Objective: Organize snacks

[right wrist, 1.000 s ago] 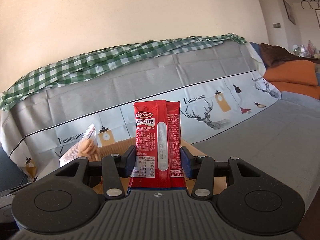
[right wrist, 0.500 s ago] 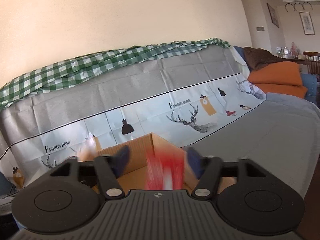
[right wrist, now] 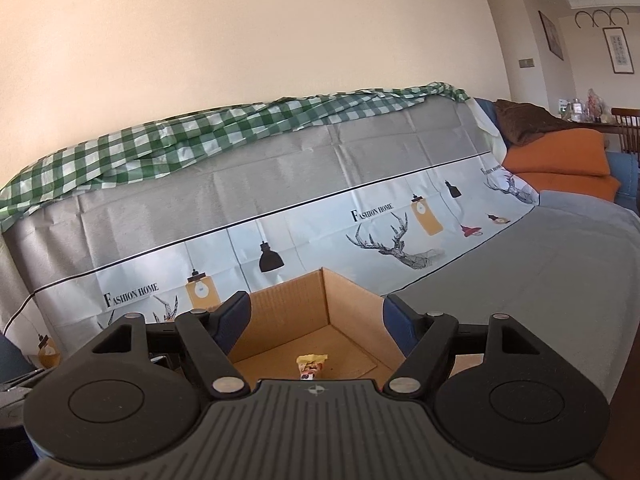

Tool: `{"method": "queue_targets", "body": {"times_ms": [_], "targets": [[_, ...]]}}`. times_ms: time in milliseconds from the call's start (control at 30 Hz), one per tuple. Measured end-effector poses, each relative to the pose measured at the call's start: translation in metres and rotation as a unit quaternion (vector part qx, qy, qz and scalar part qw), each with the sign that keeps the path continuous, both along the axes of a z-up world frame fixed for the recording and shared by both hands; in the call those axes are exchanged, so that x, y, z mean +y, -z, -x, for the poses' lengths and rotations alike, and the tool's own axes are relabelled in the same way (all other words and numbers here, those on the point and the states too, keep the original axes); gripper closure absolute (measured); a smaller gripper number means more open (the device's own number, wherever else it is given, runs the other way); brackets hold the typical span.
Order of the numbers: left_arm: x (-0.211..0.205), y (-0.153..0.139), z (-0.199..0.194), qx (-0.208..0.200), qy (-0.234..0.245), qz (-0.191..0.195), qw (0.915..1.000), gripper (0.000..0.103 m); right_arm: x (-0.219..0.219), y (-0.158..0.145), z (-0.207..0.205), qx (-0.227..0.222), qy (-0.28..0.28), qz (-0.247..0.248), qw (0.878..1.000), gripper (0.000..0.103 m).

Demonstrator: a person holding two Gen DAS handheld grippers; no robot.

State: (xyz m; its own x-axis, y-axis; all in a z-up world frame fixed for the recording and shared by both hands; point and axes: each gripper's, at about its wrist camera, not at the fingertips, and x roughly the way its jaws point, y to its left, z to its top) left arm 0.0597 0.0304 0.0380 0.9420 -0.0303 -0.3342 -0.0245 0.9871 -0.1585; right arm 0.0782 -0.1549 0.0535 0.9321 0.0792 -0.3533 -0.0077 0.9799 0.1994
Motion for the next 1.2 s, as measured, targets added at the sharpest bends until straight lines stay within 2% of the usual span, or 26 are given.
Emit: {"method": "queue_targets", "body": {"times_ms": [167,267,367,433,567,667,733,767,800,867,933,1033,1100,1133,1200], "targets": [[0.014,-0.001,0.01,0.011,-0.01,0.02,0.9997,0.038,0.007,-0.003,0.007,-0.004,-0.015,-0.003,1.0,0.029],[0.022,0.0,0.019,0.024,-0.017,0.026,0.9992,0.045,0.01,-0.001,0.01,0.007,-0.029,-0.005,1.0,0.029],[0.031,-0.002,0.034,0.028,-0.033,0.039,0.9983,0.057,0.011,0.001,0.012,0.021,-0.041,-0.022,0.999,0.029],[0.037,-0.006,0.045,0.027,-0.04,0.049,0.9976,0.076,0.013,0.002,0.016,0.023,-0.044,-0.033,0.998,0.029],[0.052,-0.019,0.072,0.03,-0.043,0.067,0.9964,0.08,0.021,0.001,0.027,0.025,-0.071,-0.042,0.996,0.029],[0.068,-0.032,0.093,0.032,-0.058,0.029,0.9974,0.08,0.029,0.001,0.033,0.032,-0.106,-0.038,0.993,0.029],[0.087,-0.036,0.102,0.037,-0.078,0.025,0.996,0.08,0.033,0.0,0.035,0.033,-0.122,-0.04,0.991,0.03],[0.1,-0.034,0.106,0.042,-0.095,0.033,0.994,0.08,0.035,-0.001,0.037,0.034,-0.132,-0.043,0.99,0.037],[0.113,-0.03,0.11,0.047,-0.113,0.052,0.9911,0.08,0.037,-0.002,0.038,0.034,-0.138,-0.045,0.989,0.04],[0.144,-0.016,0.117,0.069,-0.148,0.126,0.9786,0.08,0.04,-0.001,0.038,0.041,-0.15,-0.053,0.986,0.056],[0.169,-0.007,0.118,0.089,-0.173,0.179,0.9644,0.079,0.043,0.001,0.037,0.053,-0.16,-0.065,0.984,0.062],[0.197,0.012,0.114,0.136,-0.207,0.239,0.939,0.079,0.051,0.006,0.034,0.076,-0.192,-0.077,0.975,0.062],[0.205,0.023,0.106,0.172,-0.216,0.251,0.9278,0.075,0.061,0.01,0.033,0.095,-0.228,-0.08,0.966,0.062],[0.205,0.027,0.101,0.188,-0.221,0.245,0.9251,0.072,0.068,0.011,0.035,0.1,-0.245,-0.073,0.962,0.061],[0.202,0.036,0.09,0.212,-0.224,0.225,0.9242,0.06,0.08,0.011,0.038,0.104,-0.275,-0.062,0.954,0.061]]}}
